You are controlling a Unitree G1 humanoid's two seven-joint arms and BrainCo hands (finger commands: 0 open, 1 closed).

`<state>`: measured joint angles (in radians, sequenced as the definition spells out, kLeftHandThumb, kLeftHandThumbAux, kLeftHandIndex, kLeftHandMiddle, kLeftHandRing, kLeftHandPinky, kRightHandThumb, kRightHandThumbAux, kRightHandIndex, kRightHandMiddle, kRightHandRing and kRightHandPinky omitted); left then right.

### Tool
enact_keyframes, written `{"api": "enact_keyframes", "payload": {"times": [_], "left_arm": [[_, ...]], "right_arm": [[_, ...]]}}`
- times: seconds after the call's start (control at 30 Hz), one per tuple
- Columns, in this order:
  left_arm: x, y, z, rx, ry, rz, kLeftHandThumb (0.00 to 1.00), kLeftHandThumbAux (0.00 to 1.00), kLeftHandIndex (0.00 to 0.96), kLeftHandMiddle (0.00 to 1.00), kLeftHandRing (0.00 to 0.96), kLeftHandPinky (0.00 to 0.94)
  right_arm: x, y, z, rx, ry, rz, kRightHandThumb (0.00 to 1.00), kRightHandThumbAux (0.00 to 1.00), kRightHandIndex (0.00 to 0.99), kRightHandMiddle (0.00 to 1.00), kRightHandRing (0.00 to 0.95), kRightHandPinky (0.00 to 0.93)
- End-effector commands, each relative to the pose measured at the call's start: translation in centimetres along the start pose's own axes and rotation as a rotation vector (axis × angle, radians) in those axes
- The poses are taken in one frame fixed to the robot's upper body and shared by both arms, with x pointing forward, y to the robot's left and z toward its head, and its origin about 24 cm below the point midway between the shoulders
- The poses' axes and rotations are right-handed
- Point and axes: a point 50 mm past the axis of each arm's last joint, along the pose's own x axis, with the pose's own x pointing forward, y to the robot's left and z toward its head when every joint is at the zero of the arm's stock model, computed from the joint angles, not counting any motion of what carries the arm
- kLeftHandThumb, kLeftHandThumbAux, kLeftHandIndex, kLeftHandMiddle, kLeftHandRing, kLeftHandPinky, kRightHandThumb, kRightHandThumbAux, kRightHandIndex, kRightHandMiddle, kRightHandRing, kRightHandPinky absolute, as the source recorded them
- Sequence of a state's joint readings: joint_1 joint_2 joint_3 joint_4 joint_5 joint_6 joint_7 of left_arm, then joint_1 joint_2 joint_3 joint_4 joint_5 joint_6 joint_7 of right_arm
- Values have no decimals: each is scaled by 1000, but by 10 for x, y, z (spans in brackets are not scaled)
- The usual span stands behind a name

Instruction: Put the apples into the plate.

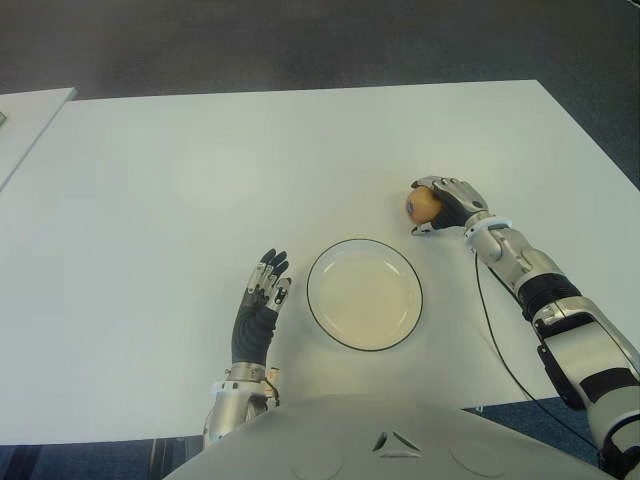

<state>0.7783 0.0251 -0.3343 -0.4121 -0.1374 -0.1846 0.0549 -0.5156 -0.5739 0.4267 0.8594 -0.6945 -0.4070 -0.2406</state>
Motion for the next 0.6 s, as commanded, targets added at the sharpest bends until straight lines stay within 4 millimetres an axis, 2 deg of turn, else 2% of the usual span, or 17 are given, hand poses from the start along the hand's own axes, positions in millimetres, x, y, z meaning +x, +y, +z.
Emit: {"api": "enact_keyframes", "payload": {"times": [0.03, 0.4, 0.6], "left_arm": [[0, -12, 0, -54, 2, -5, 258, 515, 92, 117, 99, 134], [-1, -12, 0, -48, 4, -10, 260, 504, 83, 103, 83, 98], [0, -11, 0, -48, 3, -7, 259, 511, 96, 113, 89, 114]], "right_arm": [[-6, 10, -4, -6, 22, 49, 562, 771, 821, 922, 885, 881], [-6, 10, -5, -28, 19, 68, 550, 776, 829, 932, 889, 887], [-6, 9, -6, -36, 18, 68, 552, 776, 825, 931, 887, 883]]}}
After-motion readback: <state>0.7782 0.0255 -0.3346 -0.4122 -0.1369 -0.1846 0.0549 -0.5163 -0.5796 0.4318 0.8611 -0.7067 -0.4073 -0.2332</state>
